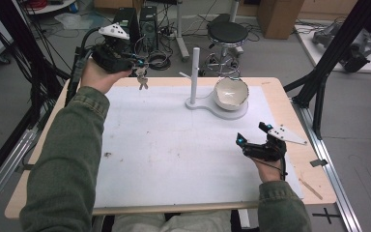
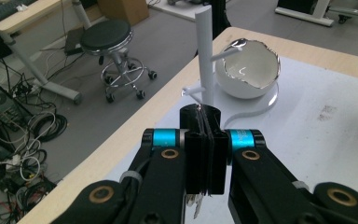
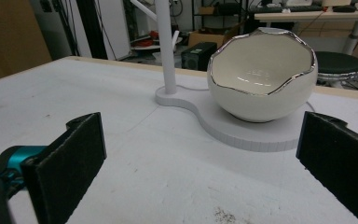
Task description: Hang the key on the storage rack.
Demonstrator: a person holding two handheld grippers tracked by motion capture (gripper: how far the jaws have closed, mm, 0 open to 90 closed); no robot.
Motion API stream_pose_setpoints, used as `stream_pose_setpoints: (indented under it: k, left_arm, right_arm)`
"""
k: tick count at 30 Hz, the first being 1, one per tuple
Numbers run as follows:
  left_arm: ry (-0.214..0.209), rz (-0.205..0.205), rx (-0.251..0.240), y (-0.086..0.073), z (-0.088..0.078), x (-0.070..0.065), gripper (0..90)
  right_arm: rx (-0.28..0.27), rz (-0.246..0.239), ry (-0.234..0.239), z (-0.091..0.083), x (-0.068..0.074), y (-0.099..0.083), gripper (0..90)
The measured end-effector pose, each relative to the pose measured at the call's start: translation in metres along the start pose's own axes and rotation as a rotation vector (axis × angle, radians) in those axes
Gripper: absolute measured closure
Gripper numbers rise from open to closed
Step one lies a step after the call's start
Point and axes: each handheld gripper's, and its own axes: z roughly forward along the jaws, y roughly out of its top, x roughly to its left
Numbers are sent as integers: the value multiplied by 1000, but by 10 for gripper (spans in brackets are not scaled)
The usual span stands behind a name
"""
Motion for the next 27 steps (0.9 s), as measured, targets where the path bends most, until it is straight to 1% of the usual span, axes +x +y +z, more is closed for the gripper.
stream_pose_setpoints:
  k: [1, 2, 3, 4, 5, 6, 7, 8, 11, 12, 13, 14, 15, 18, 21, 24, 25, 26, 27]
  left_arm:
    - [-1, 2, -2, 2, 2, -1, 885]
    - [-5, 7, -1, 5, 6, -1, 885]
    - [-5, 7, -1, 5, 6, -1, 885]
    - [-5, 9, -5, 9, 11, -3, 885]
    - [-5, 9, -5, 9, 11, -3, 886]
    - [-11, 12, -12, 12, 14, -4, 885]
    - [-11, 12, -12, 12, 14, -4, 885]
    - [-16, 16, -19, 15, 18, -5, 885]
    - [-20, 14, -26, 18, 23, -7, 885]
    - [-20, 21, -21, 22, 27, -9, 885]
    - [-20, 21, -21, 22, 27, -9, 885]
    - [-22, 30, -22, 26, 31, -12, 885]
    - [-22, 30, -22, 26, 31, -12, 885]
    - [-26, 29, -39, 31, 39, -17, 885]
    - [-28, 34, -40, 33, 43, -20, 885]
    - [-36, 26, -49, 35, 52, -23, 885]
    - [-36, 26, -49, 35, 52, -23, 885]
    - [-34, 26, -48, 36, 57, -25, 885]
    - [-34, 26, -48, 36, 57, -25, 885]
  right_arm:
    - [-4, -3, 3, 1, 0, 0, 4]
    - [-1, 10, 12, 2, 0, 0, 4]
    - [-1, 10, 12, 2, 0, 0, 4]
    - [-9, 13, 26, 3, 0, 0, 4]
    - [-9, 13, 26, 3, 0, 0, 4]
    - [-14, 20, 39, 4, 1, 1, 4]
    - [-14, 20, 39, 4, 1, 1, 4]
    - [-13, 30, 49, 4, 1, 1, 4]
    - [-19, 36, 55, 4, 1, 1, 4]
    - [-27, 41, 60, 3, 0, 1, 4]
    - [-27, 41, 60, 3, 0, 1, 4]
    - [-31, 47, 64, 2, 0, 1, 4]
    - [-31, 47, 64, 2, 0, 1, 4]
    - [-34, 50, 72, 3, 1, 1, 4]
    - [-35, 54, 76, 3, 2, 1, 4]
    - [-30, 56, 82, 4, 1, 1, 4]
    - [-30, 56, 82, 4, 1, 1, 4]
    - [-31, 60, 85, 3, 1, 1, 4]
    - [-31, 60, 85, 3, 1, 1, 4]
